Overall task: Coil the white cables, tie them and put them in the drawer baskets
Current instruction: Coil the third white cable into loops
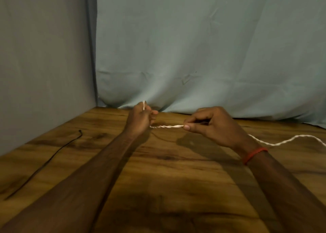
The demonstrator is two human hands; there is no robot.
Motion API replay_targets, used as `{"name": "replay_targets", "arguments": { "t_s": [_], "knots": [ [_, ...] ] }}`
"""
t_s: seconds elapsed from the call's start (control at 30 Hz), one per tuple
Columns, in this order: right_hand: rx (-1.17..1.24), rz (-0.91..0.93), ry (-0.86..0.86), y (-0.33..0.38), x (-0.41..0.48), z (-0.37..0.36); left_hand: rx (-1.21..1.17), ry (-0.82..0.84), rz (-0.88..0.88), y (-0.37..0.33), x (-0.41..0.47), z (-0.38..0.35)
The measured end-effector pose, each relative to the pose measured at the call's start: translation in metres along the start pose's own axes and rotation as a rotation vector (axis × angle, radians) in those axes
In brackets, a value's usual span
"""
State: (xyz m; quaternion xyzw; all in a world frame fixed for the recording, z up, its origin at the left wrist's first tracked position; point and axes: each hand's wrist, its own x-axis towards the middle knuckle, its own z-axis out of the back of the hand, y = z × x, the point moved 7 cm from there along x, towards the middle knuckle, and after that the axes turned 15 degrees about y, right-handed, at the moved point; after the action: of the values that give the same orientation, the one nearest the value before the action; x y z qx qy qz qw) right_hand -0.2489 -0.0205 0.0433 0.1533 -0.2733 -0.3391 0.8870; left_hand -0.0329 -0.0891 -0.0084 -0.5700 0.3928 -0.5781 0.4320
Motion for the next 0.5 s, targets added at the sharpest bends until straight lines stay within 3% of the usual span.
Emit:
{"name": "replay_targets", "arguments": {
  "t_s": [0.1, 0.3, 0.4, 0.5],
  "knots": [
    [0.109, 0.069, -0.009, 0.004, 0.000, -0.001, 0.072, 0.195, -0.003, -0.005, -0.008, -0.027],
    [0.145, 0.153, -0.454, -0.004, -0.008, 0.025, -0.045, 0.744, 0.087, -0.004, -0.038, -0.084],
    [0.119, 0.059, -0.646, -0.018, -0.016, 0.032, -0.184, 0.766, 0.029, -0.012, -0.043, -0.092],
    [0.066, -0.048, -0.696, -0.029, -0.020, 0.033, -0.372, 0.788, 0.000, -0.021, -0.042, -0.096]
  ]
}}
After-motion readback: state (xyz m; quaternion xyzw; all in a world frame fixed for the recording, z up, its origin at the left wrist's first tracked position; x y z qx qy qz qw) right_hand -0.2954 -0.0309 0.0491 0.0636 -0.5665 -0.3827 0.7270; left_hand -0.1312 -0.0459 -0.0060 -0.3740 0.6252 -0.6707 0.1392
